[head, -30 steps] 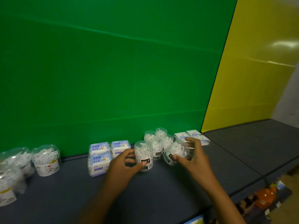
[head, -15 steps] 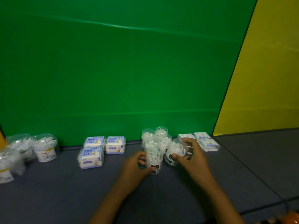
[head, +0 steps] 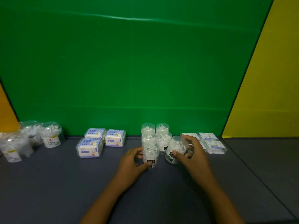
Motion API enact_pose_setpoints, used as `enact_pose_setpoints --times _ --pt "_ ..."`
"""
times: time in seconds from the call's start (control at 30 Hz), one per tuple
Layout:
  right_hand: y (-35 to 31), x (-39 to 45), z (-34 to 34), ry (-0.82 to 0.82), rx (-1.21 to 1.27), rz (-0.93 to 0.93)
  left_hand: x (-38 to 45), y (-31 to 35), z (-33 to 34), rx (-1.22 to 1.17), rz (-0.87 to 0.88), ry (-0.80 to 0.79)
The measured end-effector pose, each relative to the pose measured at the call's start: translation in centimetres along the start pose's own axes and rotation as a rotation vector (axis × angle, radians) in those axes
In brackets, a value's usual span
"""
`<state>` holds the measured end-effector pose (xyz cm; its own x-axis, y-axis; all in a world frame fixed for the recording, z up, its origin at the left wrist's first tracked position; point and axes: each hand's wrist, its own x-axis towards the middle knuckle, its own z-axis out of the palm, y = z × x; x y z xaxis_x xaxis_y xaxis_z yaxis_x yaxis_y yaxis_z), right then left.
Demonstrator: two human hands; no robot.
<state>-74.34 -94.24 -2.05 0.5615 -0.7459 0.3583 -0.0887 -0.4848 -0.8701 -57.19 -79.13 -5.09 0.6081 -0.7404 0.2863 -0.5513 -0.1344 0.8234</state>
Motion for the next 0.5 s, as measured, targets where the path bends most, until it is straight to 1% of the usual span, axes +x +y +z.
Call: enact_pose_setpoints --times 0.07,0.17,0.23,0.37,0.4,0.5 --pt "-0.2 0.1 -0.3 -0.01 -0.017 -0.016 -0.3 0.1 -0.3 -0.002 0.001 -0.013" --pt "-0.5 0.2 -0.4 -0.031 -0.058 -0.049 -0.4 0.0 -1.7 0.033 -0.004 0.02" --pt "-0.5 0.3 -0.4 -0.053 -0.08 -0.053 -0.6 0.3 -3.1 0.169 0.013 0.045" --pt "-0.4 0.5 -0.1 -0.104 -0.108 -0.057 -1.2 1.6 -5.5 0.626 0.099 0.07" --pt "-0.4 0.6 0.1 -0.116 -0.108 -0.058 -1.2 1.9 -5.9 0.699 0.106 0.083" --pt "0.1 0.9 0.7 -0.142 -0.14 -0.077 -0.8 2.5 -6.6 0.762 0.112 0.104"
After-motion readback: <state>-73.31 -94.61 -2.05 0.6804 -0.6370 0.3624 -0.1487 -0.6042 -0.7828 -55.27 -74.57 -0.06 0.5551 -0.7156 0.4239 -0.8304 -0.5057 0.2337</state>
